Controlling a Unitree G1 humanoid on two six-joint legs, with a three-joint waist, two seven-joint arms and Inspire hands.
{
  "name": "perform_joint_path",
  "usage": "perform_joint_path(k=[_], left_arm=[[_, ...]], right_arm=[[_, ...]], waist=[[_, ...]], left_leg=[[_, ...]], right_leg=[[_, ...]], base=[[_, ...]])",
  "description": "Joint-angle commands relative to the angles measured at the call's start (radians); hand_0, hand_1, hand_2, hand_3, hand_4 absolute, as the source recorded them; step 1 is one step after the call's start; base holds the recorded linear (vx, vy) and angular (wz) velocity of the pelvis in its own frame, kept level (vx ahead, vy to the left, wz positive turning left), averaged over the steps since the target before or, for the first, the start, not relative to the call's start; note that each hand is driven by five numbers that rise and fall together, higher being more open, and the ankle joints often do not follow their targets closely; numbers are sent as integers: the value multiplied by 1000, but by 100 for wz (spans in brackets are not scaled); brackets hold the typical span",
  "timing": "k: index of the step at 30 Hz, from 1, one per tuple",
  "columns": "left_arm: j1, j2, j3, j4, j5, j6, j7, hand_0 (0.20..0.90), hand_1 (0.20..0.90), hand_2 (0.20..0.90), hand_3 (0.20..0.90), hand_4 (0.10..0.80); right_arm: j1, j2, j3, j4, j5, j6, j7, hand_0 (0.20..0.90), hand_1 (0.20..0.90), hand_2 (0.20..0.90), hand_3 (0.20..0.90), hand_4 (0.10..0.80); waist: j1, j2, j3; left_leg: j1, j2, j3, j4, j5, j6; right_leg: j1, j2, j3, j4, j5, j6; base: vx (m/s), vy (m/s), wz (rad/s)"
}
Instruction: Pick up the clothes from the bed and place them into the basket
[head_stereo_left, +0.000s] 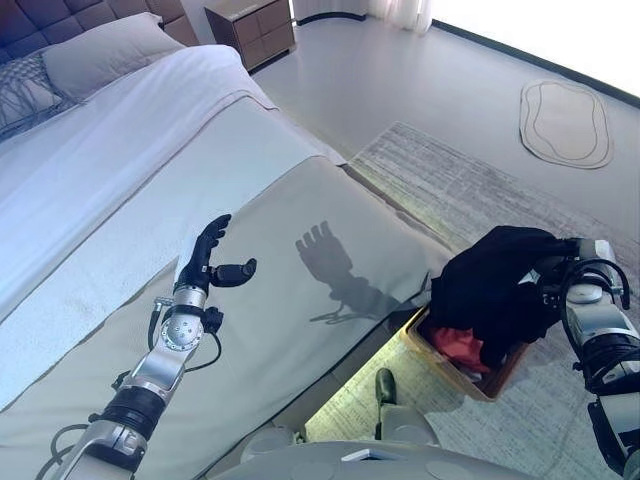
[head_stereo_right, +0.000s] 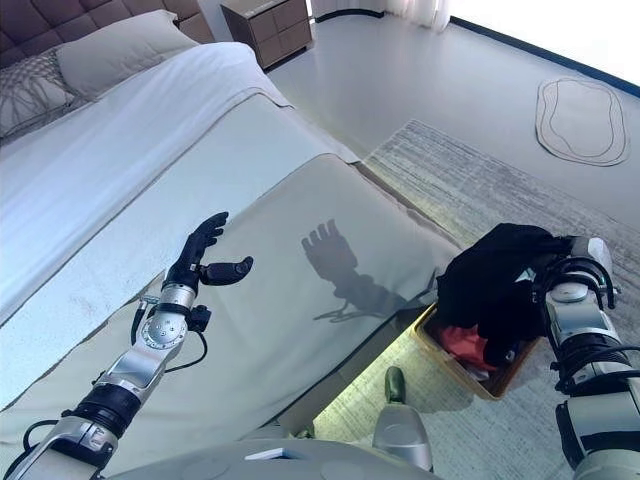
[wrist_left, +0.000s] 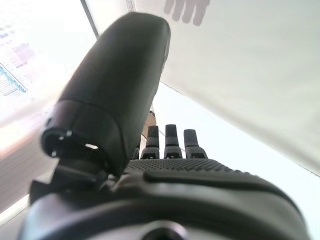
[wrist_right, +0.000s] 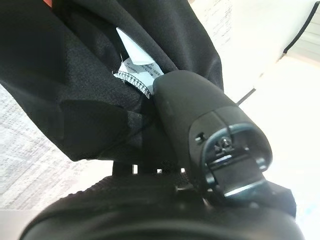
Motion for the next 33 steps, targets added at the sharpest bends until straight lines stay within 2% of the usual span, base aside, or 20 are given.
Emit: perform_joint_path(k=[1,2,3,4,12,23,33], left_arm=[[-82,50,-3,-59,-3,-69,27,900,900,900,900,800],[-84,50,-4,-58,-3,-68,26,900,900,900,900,800],[-84,50,-5,-58,-4,-68,25,900,900,900,900,800],[-83,50,-5,-58,-4,-69,25,900,900,900,900,800],[-87,51,-17,-45,-20,-81,26,900,900,900,900,800],[-92,46,-20,-38,-19,-86,27,900,900,900,900,800],[-80,30,-23,-27,-9,-66,23,900,900,900,900,800]], right_arm=[[-138,-40,0,50,-58,-58,-11,300,300,300,200,100],[-138,-35,2,73,-56,-57,-7,331,331,331,236,136],[-139,-33,2,92,-57,-62,-8,542,542,542,483,383],[-138,-31,1,102,-55,-66,-9,900,900,900,900,800],[-163,-26,6,188,-67,-57,-14,900,900,900,900,800],[-164,-25,1,214,-69,-73,-15,900,900,900,900,800],[-163,-7,17,120,-78,-91,-6,900,900,900,900,800]], waist=[[11,-31,-21],[13,-28,-20],[14,-27,-19],[15,-26,-19],[27,-9,-14],[29,-6,-16],[31,-10,-32]], left_leg=[[-8,26,-38,6,-41,-36],[-7,27,-37,6,-41,-35],[-6,26,-38,6,-41,-35],[-5,26,-38,6,-41,-35],[-5,23,-49,6,-40,-35],[-2,24,-53,6,-38,-37],[4,24,-62,6,-39,-37]], right_leg=[[84,-33,-32,13,-75,11],[85,-34,-33,14,-75,11],[86,-35,-33,14,-76,10],[87,-35,-34,14,-76,10],[92,-40,-41,15,-81,9],[96,-41,-42,18,-85,6],[108,-39,-45,13,-87,3]], base=[[0,0,0],[0,0,0],[0,0,0],[0,0,0],[0,0,0],[0,0,0],[12,-2,1]])
